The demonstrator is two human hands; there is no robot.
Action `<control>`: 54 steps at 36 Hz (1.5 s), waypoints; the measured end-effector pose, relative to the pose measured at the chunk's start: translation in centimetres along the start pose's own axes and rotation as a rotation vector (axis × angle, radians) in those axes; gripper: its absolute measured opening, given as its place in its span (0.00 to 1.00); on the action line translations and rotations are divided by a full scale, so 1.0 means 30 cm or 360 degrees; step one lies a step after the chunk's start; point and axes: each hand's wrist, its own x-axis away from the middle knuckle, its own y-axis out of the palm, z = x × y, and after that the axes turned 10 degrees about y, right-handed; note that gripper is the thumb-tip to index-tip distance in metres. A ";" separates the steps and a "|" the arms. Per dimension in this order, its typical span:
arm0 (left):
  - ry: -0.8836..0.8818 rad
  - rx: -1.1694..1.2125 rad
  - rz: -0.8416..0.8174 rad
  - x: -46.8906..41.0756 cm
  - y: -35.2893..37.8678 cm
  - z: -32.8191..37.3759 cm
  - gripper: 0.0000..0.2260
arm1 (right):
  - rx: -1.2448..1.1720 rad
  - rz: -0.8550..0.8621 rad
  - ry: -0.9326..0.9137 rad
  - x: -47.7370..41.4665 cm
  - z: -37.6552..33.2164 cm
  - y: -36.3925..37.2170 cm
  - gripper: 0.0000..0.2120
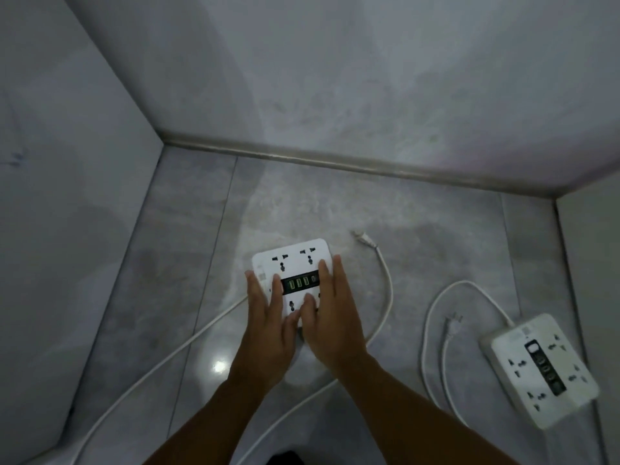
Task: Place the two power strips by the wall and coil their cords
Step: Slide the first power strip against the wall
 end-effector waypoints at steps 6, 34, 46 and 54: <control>-0.0007 0.0083 0.0091 -0.030 0.012 0.002 0.32 | -0.0306 0.0201 0.0122 0.000 0.001 0.023 0.30; -0.0104 0.0237 0.0167 -0.709 -0.126 0.086 0.33 | -0.0673 0.0507 0.0265 -0.481 -0.129 -0.199 0.19; -0.0084 0.0246 0.0130 -0.740 -0.062 0.013 0.26 | -0.0664 0.0367 0.0171 -0.558 -0.069 -0.196 0.05; 0.0278 -0.0350 0.0344 -0.581 -0.065 0.009 0.18 | -0.0377 0.0278 -0.0260 -0.497 0.009 -0.200 0.22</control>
